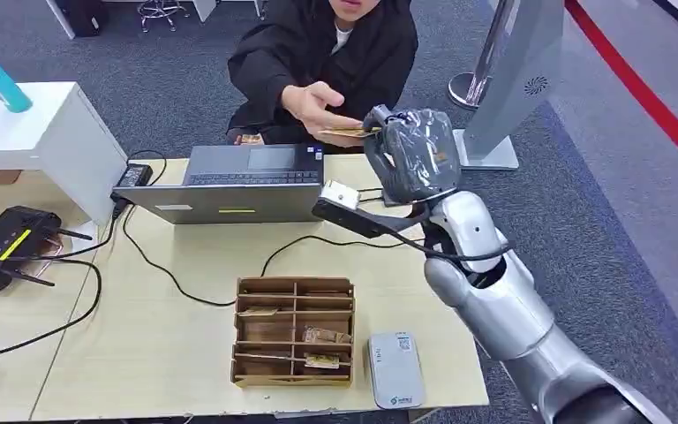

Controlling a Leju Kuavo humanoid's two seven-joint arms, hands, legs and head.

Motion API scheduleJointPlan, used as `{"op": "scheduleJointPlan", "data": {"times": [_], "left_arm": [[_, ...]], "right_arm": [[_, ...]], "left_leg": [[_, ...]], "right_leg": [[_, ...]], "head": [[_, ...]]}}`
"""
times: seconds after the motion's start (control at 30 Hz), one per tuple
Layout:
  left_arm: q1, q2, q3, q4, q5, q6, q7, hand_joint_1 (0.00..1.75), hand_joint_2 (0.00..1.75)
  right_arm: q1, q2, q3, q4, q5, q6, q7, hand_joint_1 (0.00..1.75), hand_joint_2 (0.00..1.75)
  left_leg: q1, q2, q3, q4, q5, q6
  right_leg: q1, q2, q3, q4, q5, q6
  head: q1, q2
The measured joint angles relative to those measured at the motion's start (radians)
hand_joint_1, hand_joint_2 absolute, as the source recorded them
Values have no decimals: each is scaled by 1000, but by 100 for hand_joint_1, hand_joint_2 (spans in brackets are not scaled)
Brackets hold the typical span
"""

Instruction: Pass the card to the sensor for recognition and then transmit it.

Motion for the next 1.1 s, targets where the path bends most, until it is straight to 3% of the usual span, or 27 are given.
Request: {"op": "scheduleJointPlan", "data": {"times": [0.03, 0.07, 0.1, 0.13, 0.4, 0.43, 0.83, 1.1], "left_arm": [[0, 0, 0, 0, -1, -1, 0, 0, 0], [-1, 0, 0, -1, -1, -2, 0, 0, 0], [-1, 0, 0, -1, -1, -2, 0, 0, 0], [-1, 0, 0, -2, -1, -3, 1, 0, 0], [-1, 0, 0, -5, -5, -4, 5, 0, 0], [-1, 0, 0, -5, -6, -5, 5, 0, 0], [0, 1, 0, -5, -1, -1, 5, 0, 0], [3, 3, 0, -5, 8, 4, 0, 0, 0]], "right_arm": [[-9, 4, 5, 12, -1, 5, 0, 175, 175], [-15, 8, 8, 21, -2, 6, 0, 131, 175], [-20, 11, 11, 30, -3, 9, 0, 10, 175], [-24, 14, 14, 37, -8, 15, 0, 0, 175], [-33, 20, 49, 56, -46, 47, -3, 0, 175], [-33, 20, 52, 56, -48, 46, -3, 0, 0], [-23, 19, 62, 42, -41, 18, 11, 0, 0], [43, 2, 56, -34, -48, -24, -3, 0, 0]], "left_leg": [[0, 0, 0, 0, 0, 0], [0, 0, 0, 0, 0, 0], [0, 0, 0, 0, 0, 0], [0, 0, 0, 0, 0, 0], [0, 0, 0, 0, 0, 0], [0, 0, 0, 0, 0, 0], [0, 0, 0, 0, 0, 0], [0, 0, 0, 0, 0, 0]], "right_leg": [[0, 0, 0, 0, 0, 0], [0, 0, 0, 0, 0, 0], [0, 0, 0, 0, 0, 0], [0, 0, 0, 0, 0, 0], [0, 0, 0, 0, 0, 0], [0, 0, 0, 0, 0, 0], [0, 0, 0, 0, 0, 0], [0, 0, 0, 0, 0, 0]], "head": [[0, 0], [0, 0], [0, 0], [0, 0], [0, 0], [0, 0], [0, 0], [0, 0]]}}
